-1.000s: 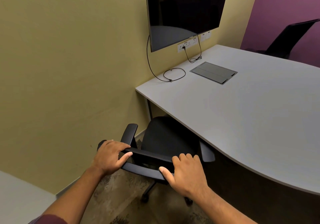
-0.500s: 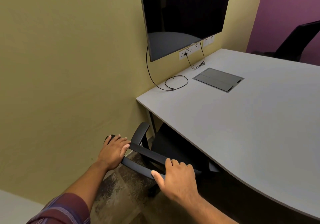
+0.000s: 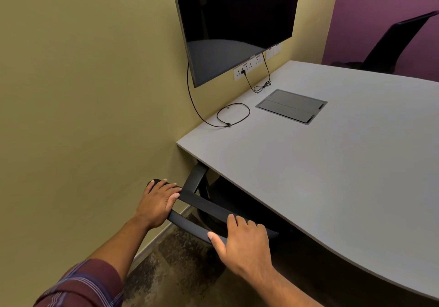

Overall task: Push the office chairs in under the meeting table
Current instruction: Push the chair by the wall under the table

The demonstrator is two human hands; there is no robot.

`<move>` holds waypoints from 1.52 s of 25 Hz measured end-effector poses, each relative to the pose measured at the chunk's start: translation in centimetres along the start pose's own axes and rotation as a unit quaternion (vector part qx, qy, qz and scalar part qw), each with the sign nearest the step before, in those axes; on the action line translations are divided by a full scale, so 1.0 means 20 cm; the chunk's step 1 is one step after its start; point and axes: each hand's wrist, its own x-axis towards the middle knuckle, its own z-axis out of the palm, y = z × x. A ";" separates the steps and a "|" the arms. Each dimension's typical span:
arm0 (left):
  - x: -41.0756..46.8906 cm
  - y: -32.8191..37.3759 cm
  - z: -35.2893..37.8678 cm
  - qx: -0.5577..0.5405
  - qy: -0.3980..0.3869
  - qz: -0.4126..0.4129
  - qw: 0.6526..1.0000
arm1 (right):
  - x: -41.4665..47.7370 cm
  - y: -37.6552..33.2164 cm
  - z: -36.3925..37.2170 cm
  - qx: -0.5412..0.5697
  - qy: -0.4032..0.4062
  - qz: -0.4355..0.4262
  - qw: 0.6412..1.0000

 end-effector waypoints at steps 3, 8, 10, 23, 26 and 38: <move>0.18 -0.06 0.00 -0.006 -0.003 0.021 1.000 | 0.13 -0.04 0.01 -0.005 0.002 0.028 1.000; 0.48 -0.15 0.02 -0.008 -0.003 0.056 0.998 | 0.33 -0.08 0.03 -0.017 0.017 0.076 0.997; 0.58 -0.18 0.03 -0.013 -0.003 0.067 0.998 | 0.40 -0.09 0.03 -0.013 0.018 0.093 0.995; 0.98 -0.33 0.06 0.007 0.021 0.131 0.991 | 0.69 -0.18 0.03 0.003 0.043 0.147 0.988; 1.00 -0.35 0.07 0.010 0.031 0.139 0.990 | 0.70 -0.18 0.04 -0.001 0.047 0.148 0.988; 0.99 -0.24 -0.03 0.042 -0.072 0.144 0.986 | 0.66 -0.15 0.01 0.070 0.019 0.155 0.985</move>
